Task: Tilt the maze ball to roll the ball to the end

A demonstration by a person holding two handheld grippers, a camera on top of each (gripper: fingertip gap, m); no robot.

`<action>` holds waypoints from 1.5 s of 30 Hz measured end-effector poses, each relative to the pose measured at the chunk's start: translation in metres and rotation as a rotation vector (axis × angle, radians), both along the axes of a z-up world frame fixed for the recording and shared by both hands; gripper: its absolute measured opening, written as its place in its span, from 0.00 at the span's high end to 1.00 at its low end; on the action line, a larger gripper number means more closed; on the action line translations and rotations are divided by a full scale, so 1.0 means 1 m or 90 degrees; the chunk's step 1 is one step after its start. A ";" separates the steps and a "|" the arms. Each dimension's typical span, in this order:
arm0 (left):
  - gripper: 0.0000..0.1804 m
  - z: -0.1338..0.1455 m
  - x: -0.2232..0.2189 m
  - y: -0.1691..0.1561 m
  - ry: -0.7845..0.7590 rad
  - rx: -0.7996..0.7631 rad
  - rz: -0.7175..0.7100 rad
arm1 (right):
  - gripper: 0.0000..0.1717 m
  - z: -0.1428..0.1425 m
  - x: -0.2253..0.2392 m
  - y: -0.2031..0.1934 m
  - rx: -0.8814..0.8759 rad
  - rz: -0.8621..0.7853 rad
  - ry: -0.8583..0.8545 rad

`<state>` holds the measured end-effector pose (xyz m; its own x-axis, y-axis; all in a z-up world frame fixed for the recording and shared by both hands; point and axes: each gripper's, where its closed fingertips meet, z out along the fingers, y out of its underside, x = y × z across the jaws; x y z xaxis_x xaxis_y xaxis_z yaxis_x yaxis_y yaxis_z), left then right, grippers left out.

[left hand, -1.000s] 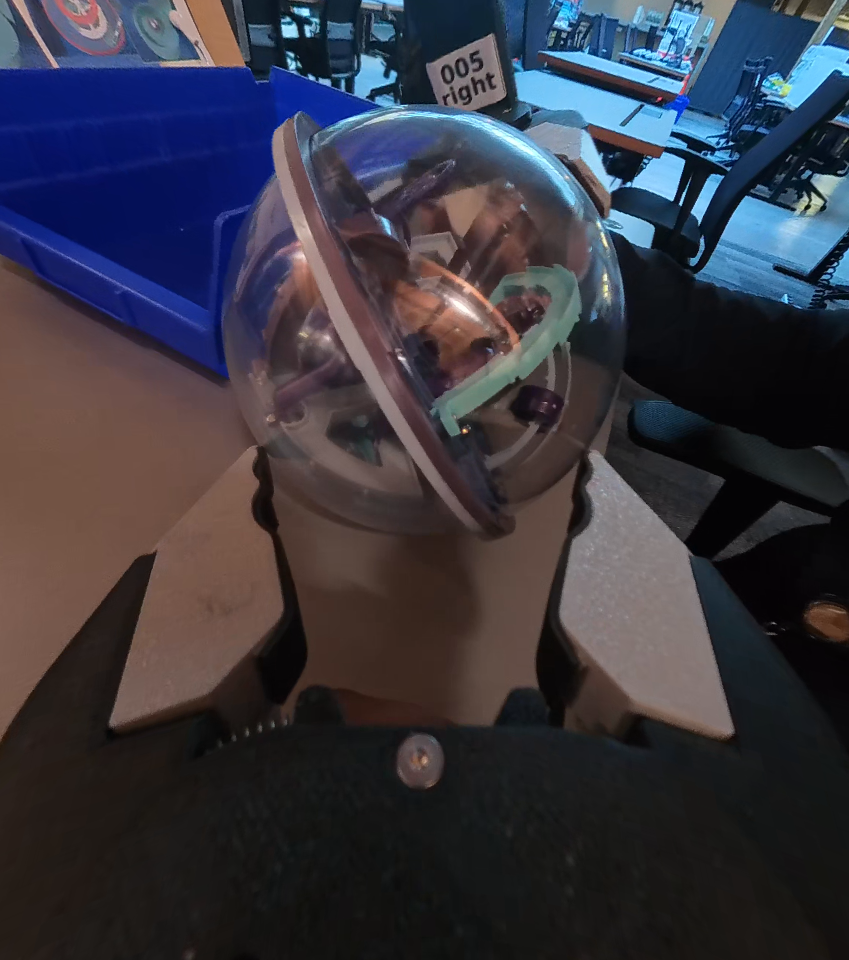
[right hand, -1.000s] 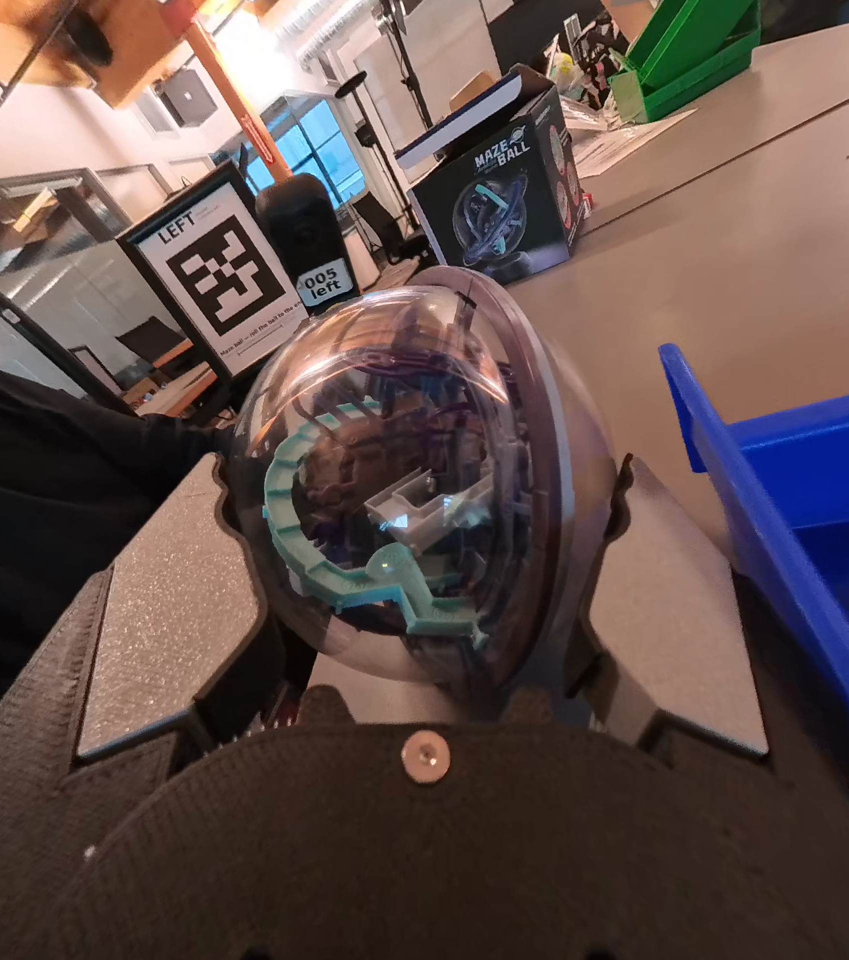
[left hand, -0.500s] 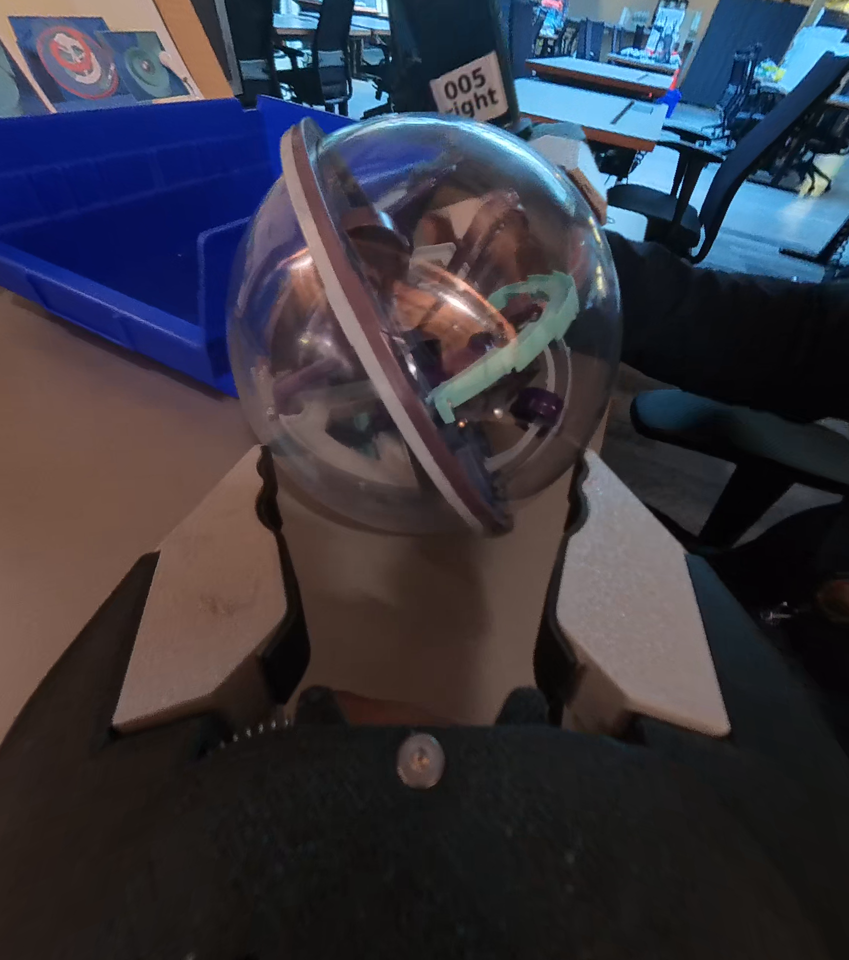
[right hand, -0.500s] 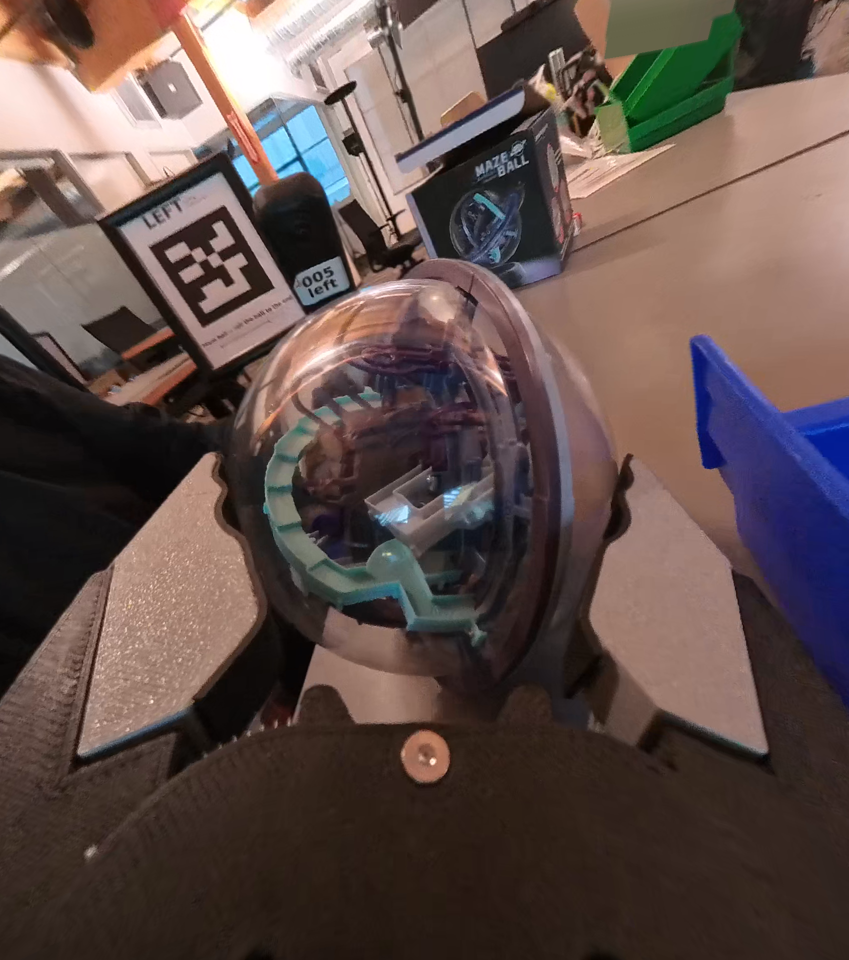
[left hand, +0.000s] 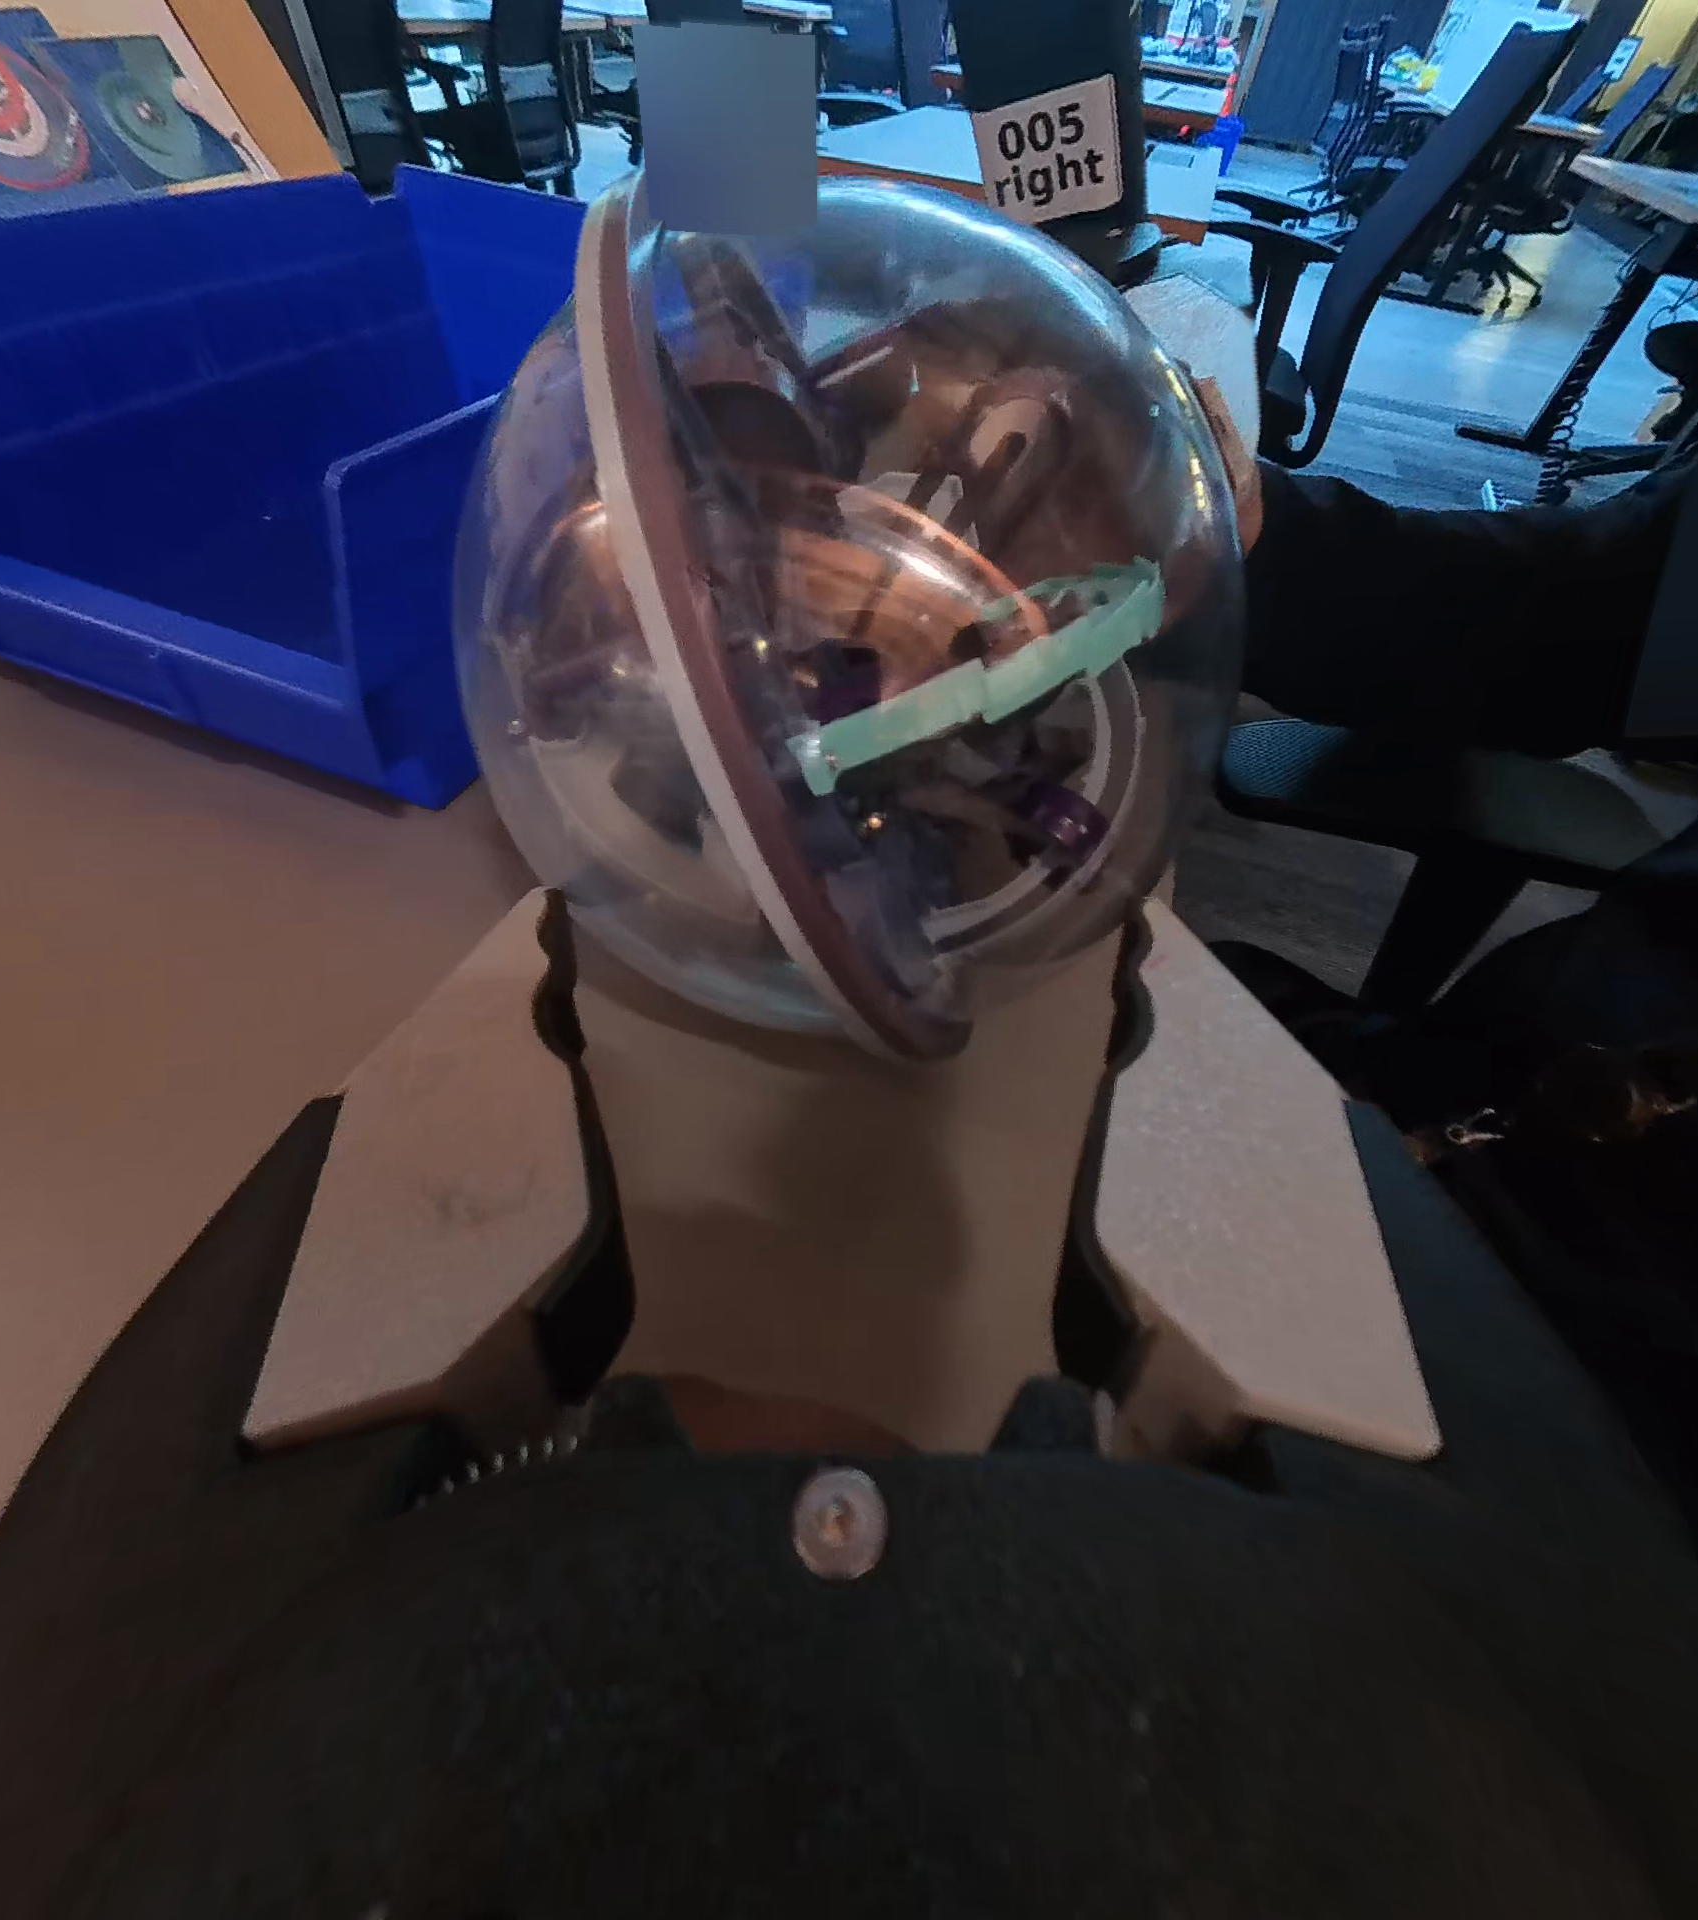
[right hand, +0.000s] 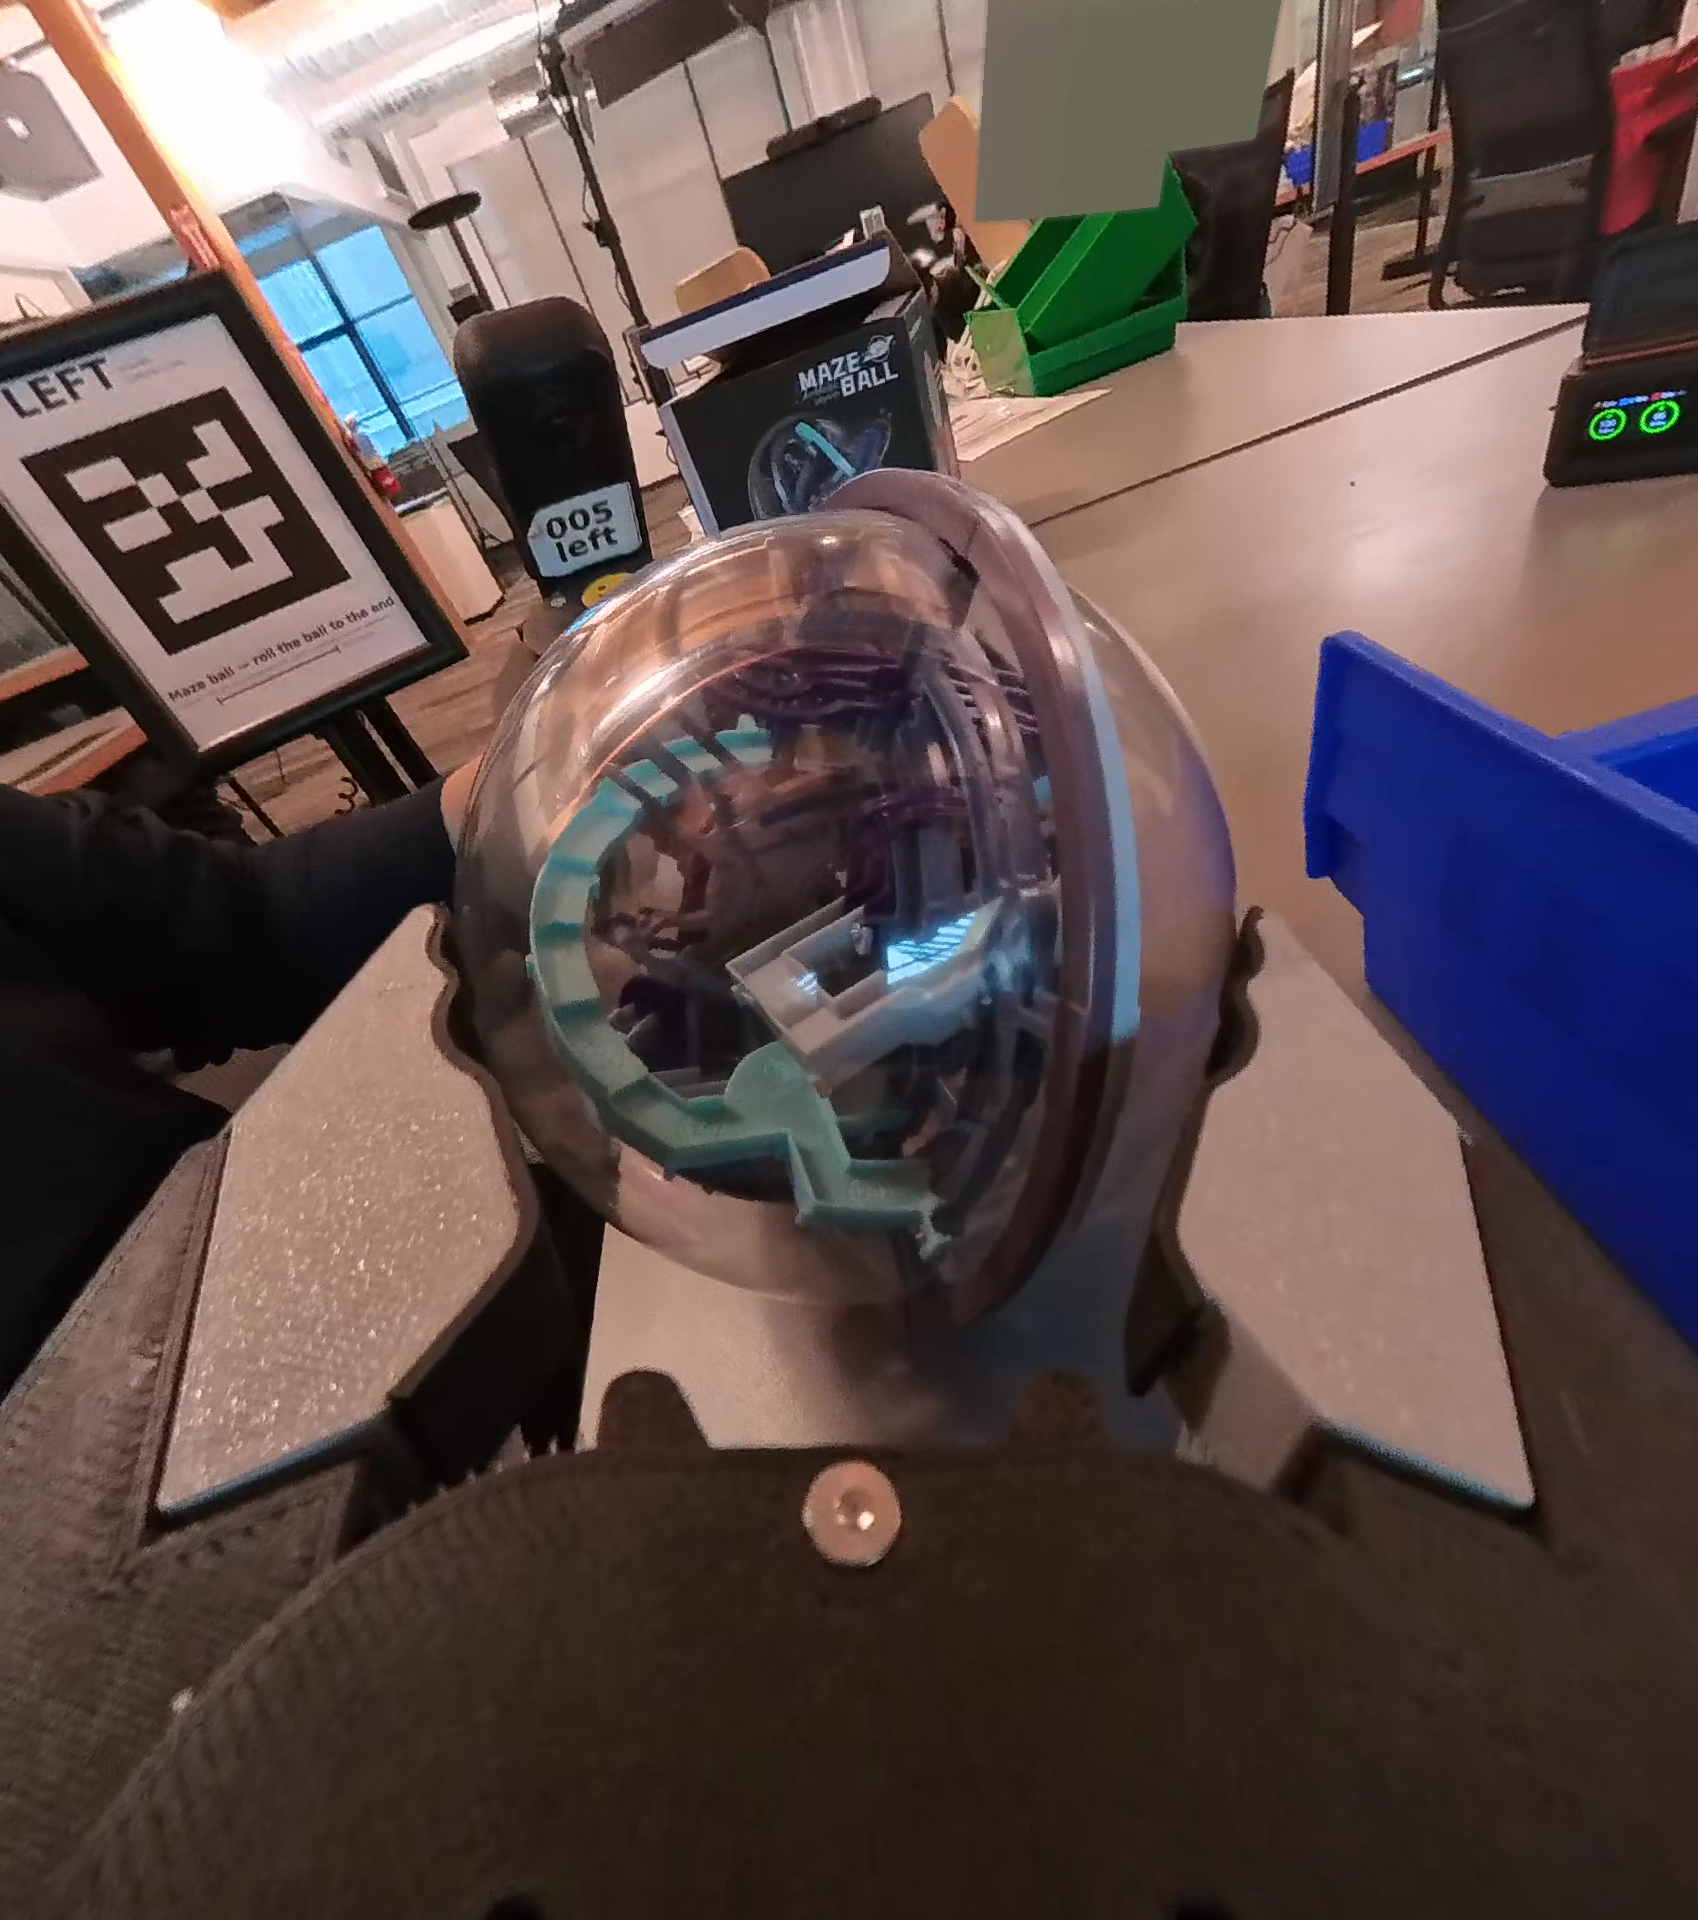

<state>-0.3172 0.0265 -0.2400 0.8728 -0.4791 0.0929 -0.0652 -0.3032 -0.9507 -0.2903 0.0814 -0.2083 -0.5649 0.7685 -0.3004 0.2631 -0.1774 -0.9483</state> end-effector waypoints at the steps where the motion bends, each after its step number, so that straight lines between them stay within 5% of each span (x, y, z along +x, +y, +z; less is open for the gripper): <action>1: 0.43 0.000 0.000 0.001 0.001 0.001 0.001 | 0.19 0.000 0.000 0.001 -0.003 -0.002 -0.003; 10: 0.42 0.028 -0.006 0.009 -0.029 0.012 0.023 | 0.17 -0.013 -0.006 0.005 -0.171 0.040 -0.092; 17: 0.42 0.029 -0.003 0.005 0.039 -0.010 0.019 | 0.17 -0.012 -0.006 0.000 -0.147 0.037 -0.084; 45: 0.42 0.030 -0.002 0.000 0.026 0.065 0.000 | 0.17 -0.013 -0.003 -0.006 -0.126 0.025 -0.074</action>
<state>-0.3193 0.0262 -0.2095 0.8750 -0.4840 0.0086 -0.1039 -0.2051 -0.9732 -0.2931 0.0751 -0.2210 -0.5457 0.6664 -0.5081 0.3786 -0.3448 -0.8589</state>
